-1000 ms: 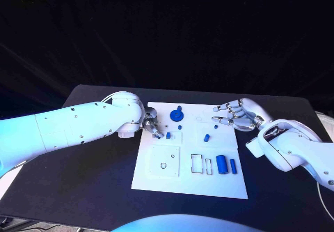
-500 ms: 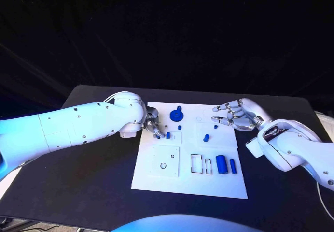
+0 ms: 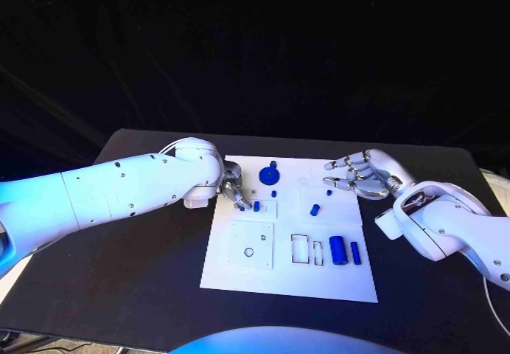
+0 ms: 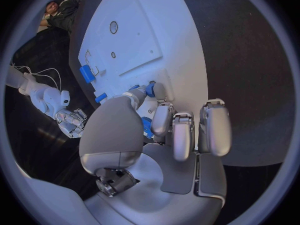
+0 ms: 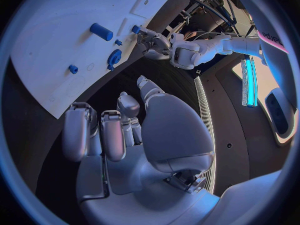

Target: Assemble the parts on the task board

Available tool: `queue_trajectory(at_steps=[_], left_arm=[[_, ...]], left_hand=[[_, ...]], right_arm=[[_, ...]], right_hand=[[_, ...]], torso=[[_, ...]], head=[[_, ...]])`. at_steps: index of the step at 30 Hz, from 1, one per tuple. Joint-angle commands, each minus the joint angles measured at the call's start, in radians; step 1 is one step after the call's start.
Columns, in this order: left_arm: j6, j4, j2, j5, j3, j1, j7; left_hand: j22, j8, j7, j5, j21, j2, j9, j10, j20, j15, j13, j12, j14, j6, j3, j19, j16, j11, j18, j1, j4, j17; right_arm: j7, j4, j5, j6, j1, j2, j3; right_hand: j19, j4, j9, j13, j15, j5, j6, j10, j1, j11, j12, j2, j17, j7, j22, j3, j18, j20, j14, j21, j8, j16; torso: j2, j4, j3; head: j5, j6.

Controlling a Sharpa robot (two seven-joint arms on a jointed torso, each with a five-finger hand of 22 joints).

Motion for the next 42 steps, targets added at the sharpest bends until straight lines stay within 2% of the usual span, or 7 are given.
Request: queue_trajectory(at_steps=[1,22,27,31,34,37,42], left_arm=[[0.020,-0.011,0.004,0.001,-0.002,-0.002,-0.006],[0.032,-0.021,0.012,0.029,-0.003,-0.002,-0.004],[0.014,-0.019,0.007,0.059,-0.003,-0.002,-0.004],[0.000,-0.017,0.002,0.104,-0.002,-0.002,0.000],[-0.006,-0.015,-0.004,0.133,-0.002,-0.002,0.004],[-0.004,-0.013,-0.009,0.150,-0.002,-0.002,0.007],[0.010,-0.011,-0.015,0.161,-0.001,-0.001,0.007]], left_hand=[[0.097,-0.004,-0.005,0.006,0.003,0.011,0.001,0.005,-0.007,-0.008,-0.001,0.003,0.105,0.004,0.001,0.018,0.003,-0.001,-0.014,-0.003,0.005,0.263],[0.096,-0.005,-0.004,0.005,0.001,0.007,0.001,0.004,-0.007,-0.007,-0.003,0.001,0.105,0.004,-0.014,0.017,0.003,0.001,-0.013,-0.015,0.015,0.263],[0.091,-0.008,-0.004,0.007,-0.005,0.035,0.002,-0.003,-0.008,-0.008,-0.013,-0.009,0.105,-0.003,0.000,0.014,0.003,0.000,-0.011,0.008,0.003,0.263],[0.086,-0.010,-0.002,0.008,-0.013,0.069,0.006,-0.015,-0.009,-0.009,-0.031,-0.027,0.105,-0.021,0.041,0.011,0.003,0.000,-0.010,0.071,-0.049,0.263],[0.081,-0.010,0.004,0.004,-0.019,0.083,0.009,-0.026,-0.007,-0.006,-0.050,-0.045,0.105,-0.034,0.058,0.008,0.003,0.004,-0.008,0.088,-0.067,0.263],[0.078,-0.009,0.007,-0.014,-0.024,0.089,0.013,-0.032,-0.005,-0.004,-0.060,-0.054,0.105,-0.040,0.063,0.005,0.003,0.007,-0.007,0.090,-0.073,0.263],[0.076,-0.009,0.007,-0.022,-0.026,0.087,0.014,-0.035,-0.005,-0.003,-0.065,-0.059,0.105,-0.043,0.062,0.004,0.003,0.008,-0.007,0.091,-0.076,0.263]], right_arm=[[0.001,0.002,-0.003,0.013,-0.001,0.001,0.000],[0.000,-0.001,-0.003,0.019,-0.001,0.002,0.000],[0.000,-0.002,-0.003,0.020,-0.001,0.002,0.000],[-0.001,-0.002,-0.003,0.021,-0.001,0.002,0.000],[-0.001,-0.003,-0.003,0.021,-0.001,0.002,0.000],[-0.002,-0.003,-0.003,0.022,-0.001,0.002,0.000],[-0.002,-0.003,-0.003,0.022,-0.001,0.002,0.000]], right_hand=[[-0.004,-0.001,0.001,0.001,-0.003,0.006,0.007,-0.004,0.002,-0.006,0.000,0.009,0.096,0.001,0.000,-0.005,-0.003,0.000,0.067,-0.005,0.003,-0.004],[-0.004,-0.001,0.001,0.001,-0.003,0.006,0.007,-0.004,0.002,-0.006,0.000,0.009,0.096,0.001,0.000,-0.005,-0.003,0.000,0.067,-0.005,0.003,-0.004],[-0.004,-0.001,0.001,0.001,-0.003,0.006,0.007,-0.004,0.002,-0.006,0.000,0.009,0.096,0.001,0.000,-0.005,-0.003,0.000,0.067,-0.005,0.003,-0.004],[-0.004,-0.001,0.001,0.001,-0.003,0.006,0.007,-0.004,0.002,-0.006,0.000,0.009,0.096,0.001,0.000,-0.005,-0.003,0.000,0.067,-0.005,0.003,-0.004],[-0.004,-0.001,0.001,0.001,-0.003,0.006,0.007,-0.004,0.002,-0.006,0.000,0.009,0.096,0.001,0.000,-0.005,-0.003,0.000,0.067,-0.005,0.003,-0.004],[-0.004,-0.001,0.001,0.001,-0.003,0.006,0.007,-0.004,0.002,-0.006,0.000,0.009,0.096,0.001,0.000,-0.005,-0.003,0.000,0.067,-0.005,0.003,-0.004],[-0.004,-0.001,0.001,0.001,-0.003,0.006,0.007,-0.004,0.002,-0.006,0.000,0.009,0.096,0.001,0.000,-0.005,-0.003,0.000,0.067,-0.005,0.003,-0.004]], torso=[[0.000,0.0002,-0.0006],[0.000,-0.0002,0.0001],[0.000,-0.0001,-0.0001],[0.000,0.0002,-0.0001],[-0.001,0.0006,-0.0001],[0.000,0.0006,-0.0002],[-0.001,0.0004,-0.0001]], head=[[0.000,0.000],[-0.001,-0.003],[-0.003,-0.003],[-0.004,-0.003],[-0.005,-0.004],[-0.004,-0.004],[-0.004,-0.003]])
